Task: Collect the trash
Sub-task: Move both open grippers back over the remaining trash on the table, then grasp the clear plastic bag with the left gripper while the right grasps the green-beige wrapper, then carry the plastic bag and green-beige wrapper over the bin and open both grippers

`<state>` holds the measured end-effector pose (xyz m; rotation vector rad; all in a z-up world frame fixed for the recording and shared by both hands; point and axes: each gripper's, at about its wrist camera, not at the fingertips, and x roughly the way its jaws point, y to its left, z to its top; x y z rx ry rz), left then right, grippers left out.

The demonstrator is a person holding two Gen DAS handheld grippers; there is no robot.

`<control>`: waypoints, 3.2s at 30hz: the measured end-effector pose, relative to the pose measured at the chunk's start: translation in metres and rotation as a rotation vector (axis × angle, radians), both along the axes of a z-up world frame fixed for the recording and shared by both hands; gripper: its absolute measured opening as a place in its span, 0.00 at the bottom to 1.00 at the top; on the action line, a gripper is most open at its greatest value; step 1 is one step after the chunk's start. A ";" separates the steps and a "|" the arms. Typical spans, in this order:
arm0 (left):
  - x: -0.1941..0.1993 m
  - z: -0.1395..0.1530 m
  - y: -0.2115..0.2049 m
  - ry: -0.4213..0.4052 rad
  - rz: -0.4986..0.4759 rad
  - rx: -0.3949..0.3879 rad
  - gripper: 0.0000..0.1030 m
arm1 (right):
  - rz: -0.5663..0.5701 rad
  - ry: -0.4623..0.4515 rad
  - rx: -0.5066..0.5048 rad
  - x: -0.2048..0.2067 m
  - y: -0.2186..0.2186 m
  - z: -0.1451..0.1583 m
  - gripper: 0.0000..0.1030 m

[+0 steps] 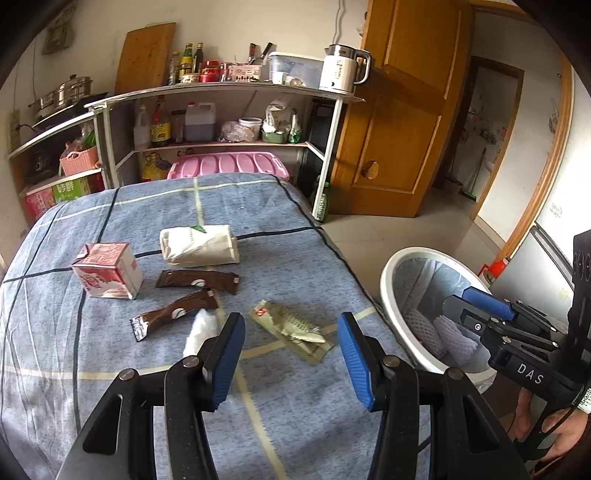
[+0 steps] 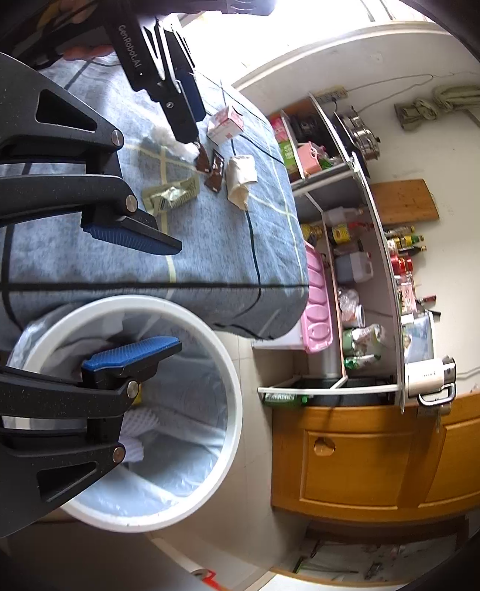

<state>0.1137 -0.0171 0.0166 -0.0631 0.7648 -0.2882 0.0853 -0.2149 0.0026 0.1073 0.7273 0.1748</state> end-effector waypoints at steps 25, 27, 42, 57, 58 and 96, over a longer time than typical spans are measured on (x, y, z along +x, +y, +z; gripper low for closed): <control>0.015 -0.035 0.084 0.085 0.095 -0.024 0.55 | 0.242 0.136 -0.108 0.053 0.094 -0.043 0.47; 0.016 -0.038 0.080 0.091 0.073 -0.015 0.55 | 0.257 0.149 -0.106 0.056 0.097 -0.046 0.47; 0.039 -0.062 0.060 0.167 0.027 -0.030 0.55 | 0.313 0.223 -0.126 0.069 0.107 -0.063 0.47; 0.043 -0.067 0.060 0.173 0.040 -0.012 0.41 | 0.314 0.216 -0.126 0.069 0.109 -0.063 0.37; 0.043 -0.067 0.060 0.173 0.039 -0.015 0.37 | 0.315 0.216 -0.123 0.068 0.109 -0.063 0.36; 0.020 -0.044 0.051 0.105 0.045 0.044 0.28 | 0.284 0.128 -0.067 0.045 0.098 -0.042 0.24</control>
